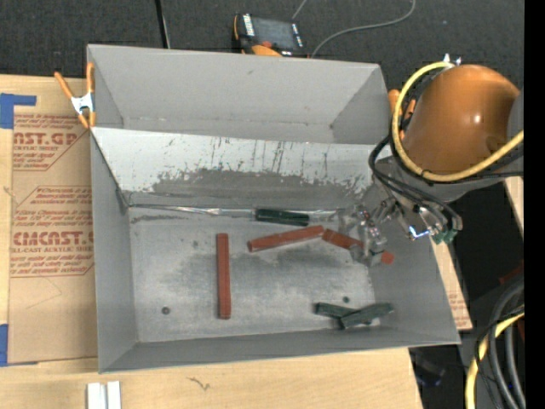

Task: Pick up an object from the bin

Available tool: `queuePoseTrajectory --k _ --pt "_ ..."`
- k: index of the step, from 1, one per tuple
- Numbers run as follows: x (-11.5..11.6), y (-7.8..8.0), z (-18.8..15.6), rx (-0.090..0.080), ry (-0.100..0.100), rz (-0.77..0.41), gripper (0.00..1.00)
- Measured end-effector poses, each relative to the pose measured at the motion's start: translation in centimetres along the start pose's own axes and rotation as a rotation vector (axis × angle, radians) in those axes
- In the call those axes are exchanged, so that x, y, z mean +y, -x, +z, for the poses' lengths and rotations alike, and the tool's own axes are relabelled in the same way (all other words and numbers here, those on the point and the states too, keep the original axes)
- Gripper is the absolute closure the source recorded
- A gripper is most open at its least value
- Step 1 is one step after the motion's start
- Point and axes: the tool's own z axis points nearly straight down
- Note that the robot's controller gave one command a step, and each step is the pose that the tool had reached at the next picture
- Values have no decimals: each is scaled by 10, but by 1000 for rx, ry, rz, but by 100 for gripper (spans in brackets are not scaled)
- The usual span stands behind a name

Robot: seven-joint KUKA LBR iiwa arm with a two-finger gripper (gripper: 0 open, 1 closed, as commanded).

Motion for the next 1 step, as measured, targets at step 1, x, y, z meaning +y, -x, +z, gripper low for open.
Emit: queuePoseTrajectory --k 1 --pt "30 -5 -18 5 4 -177 100"
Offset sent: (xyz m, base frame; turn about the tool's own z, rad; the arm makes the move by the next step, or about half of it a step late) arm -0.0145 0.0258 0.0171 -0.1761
